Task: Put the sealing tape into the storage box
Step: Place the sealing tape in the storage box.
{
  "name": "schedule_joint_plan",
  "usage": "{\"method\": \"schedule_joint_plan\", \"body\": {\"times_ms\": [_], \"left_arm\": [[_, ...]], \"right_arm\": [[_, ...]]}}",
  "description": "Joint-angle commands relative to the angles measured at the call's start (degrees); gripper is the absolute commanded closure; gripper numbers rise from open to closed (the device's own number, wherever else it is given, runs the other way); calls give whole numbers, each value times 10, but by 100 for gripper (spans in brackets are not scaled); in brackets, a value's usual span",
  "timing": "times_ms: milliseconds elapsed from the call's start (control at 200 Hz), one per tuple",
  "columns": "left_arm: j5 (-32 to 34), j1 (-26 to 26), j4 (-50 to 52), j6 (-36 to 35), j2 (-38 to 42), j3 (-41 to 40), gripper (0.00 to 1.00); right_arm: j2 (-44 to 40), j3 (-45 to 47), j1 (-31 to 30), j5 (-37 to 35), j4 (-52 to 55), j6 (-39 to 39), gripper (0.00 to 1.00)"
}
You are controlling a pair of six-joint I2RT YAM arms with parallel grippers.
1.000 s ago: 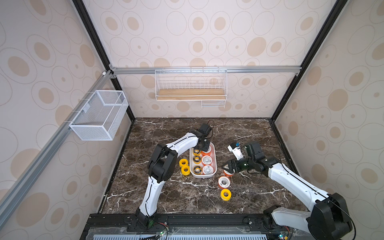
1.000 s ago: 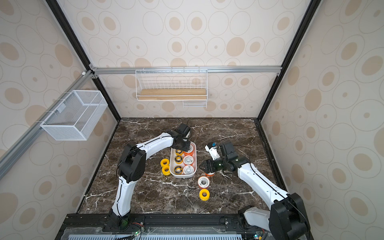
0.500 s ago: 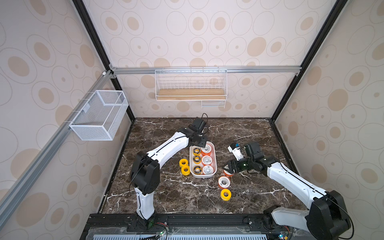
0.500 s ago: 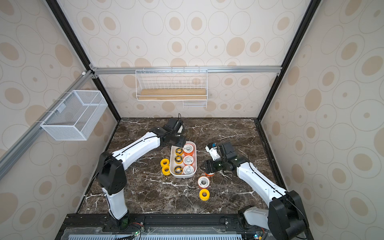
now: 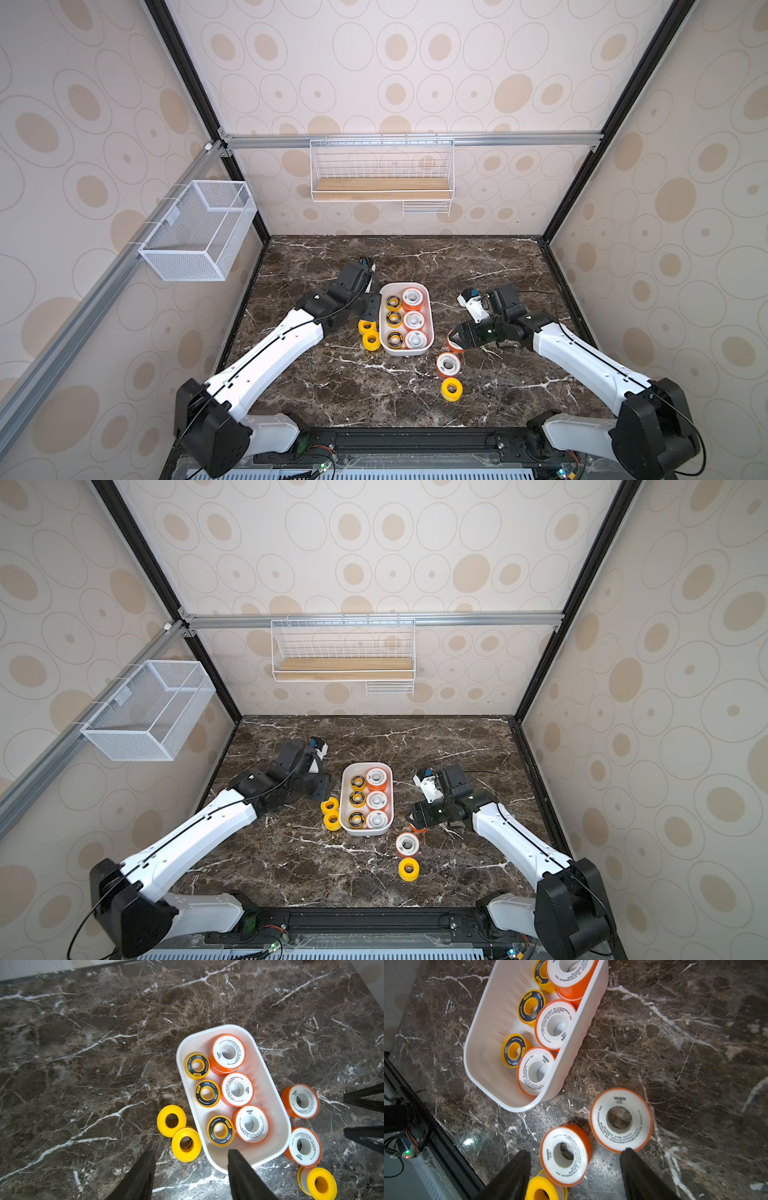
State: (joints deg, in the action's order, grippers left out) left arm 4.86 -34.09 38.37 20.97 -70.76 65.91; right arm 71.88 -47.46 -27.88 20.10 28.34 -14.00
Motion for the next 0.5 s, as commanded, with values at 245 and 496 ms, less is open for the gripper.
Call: {"method": "schedule_joint_plan", "body": {"times_ms": [245,496], "left_arm": [[73,10,45,-5,165,-92,42],[93,10,30,-2,231,-132,42]], "right_arm": [[39,-27,2,-47,46,23,27],[66,-30,-9,-47,39,22,27]]}}
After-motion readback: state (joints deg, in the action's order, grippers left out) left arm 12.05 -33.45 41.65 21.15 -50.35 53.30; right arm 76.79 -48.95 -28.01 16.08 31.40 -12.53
